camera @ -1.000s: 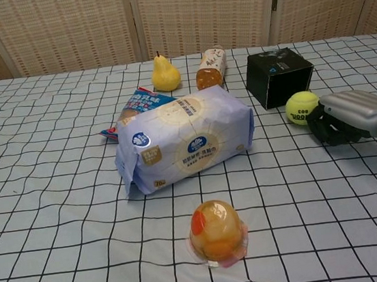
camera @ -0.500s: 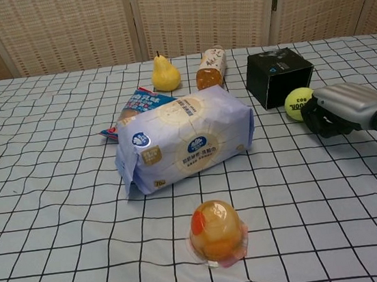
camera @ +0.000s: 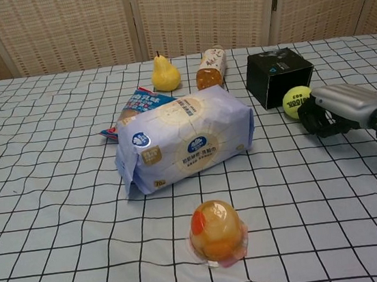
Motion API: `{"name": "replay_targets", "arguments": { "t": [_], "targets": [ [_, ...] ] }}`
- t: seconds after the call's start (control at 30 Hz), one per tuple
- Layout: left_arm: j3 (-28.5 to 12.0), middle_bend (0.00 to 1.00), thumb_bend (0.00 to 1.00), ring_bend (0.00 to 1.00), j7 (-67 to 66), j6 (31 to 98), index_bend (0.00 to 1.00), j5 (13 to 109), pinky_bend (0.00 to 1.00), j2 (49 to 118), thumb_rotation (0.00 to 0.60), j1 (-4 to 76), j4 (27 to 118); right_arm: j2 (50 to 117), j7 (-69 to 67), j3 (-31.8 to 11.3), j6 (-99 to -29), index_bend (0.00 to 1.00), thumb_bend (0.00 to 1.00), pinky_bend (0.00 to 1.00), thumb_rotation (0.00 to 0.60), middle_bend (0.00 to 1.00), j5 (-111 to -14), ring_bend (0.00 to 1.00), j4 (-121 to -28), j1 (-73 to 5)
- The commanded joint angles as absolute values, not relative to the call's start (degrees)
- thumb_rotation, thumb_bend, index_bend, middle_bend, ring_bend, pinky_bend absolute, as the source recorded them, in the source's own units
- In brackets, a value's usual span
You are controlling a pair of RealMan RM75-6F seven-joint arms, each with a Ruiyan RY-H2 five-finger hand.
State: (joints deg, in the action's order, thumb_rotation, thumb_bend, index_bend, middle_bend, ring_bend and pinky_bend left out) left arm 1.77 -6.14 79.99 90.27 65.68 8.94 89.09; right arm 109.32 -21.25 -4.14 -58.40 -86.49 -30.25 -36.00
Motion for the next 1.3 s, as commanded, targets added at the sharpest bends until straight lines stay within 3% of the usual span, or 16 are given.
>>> {"name": "replay_targets", "arguments": {
  "t": [0.03, 0.2, 0.37, 0.67, 0.97, 1.3],
  "targets": [
    [1.8, 0.13, 0.47, 0.07, -6.2, 79.9, 0.18, 90.2, 0.22, 65.7, 0.6, 9.0, 89.1, 109.2, -22.7, -3.7, -58.8, 0.48, 0.3, 0.8, 0.6, 0.54, -86.9, 0.47, -30.3, -36.1],
    [1.8, 0.13, 0.47, 0.07, -6.2, 79.8, 0.18, 90.2, 0.22, 65.7, 0.6, 9.0, 89.1, 109.3, -24.3, -3.5, -60.4, 0.39, 0.28, 0.72, 0.6, 0.44, -87.4, 0.36, -30.0, -36.0],
    [1.9, 0.13, 0.47, 0.07, -6.4, 79.6, 0.18, 90.3, 0.22, 65.8, 0.6, 9.1, 89.1, 109.4, -24.8, -3.5, -60.8, 0.35, 0.28, 0.71, 0.6, 0.4, -87.4, 0.33, -29.8, -36.0],
    [1.9, 0.13, 0.47, 0.07, -6.3, 79.7, 0.18, 90.2, 0.22, 65.8, 0.6, 9.0, 89.1, 109.4, -25.5, -3.7, -60.0, 0.21, 0.25, 0.58, 0.6, 0.31, -87.0, 0.23, -29.7, -36.4],
    [1.8, 0.13, 0.47, 0.07, -6.4, 79.3, 0.18, 89.8, 0.22, 65.8, 0.6, 9.2, 89.0, 108.9, -26.1, -4.4, -57.2, 0.01, 0.15, 0.29, 0.6, 0.13, -86.5, 0.04, -30.5, -38.6],
    [1.8, 0.13, 0.47, 0.07, -6.2, 79.5, 0.18, 89.8, 0.22, 65.7, 0.6, 9.1, 89.1, 108.7, -26.0, -4.6, -56.5, 0.0, 0.14, 0.24, 0.6, 0.06, -85.9, 0.0, -30.6, -38.8]
  ]
}}
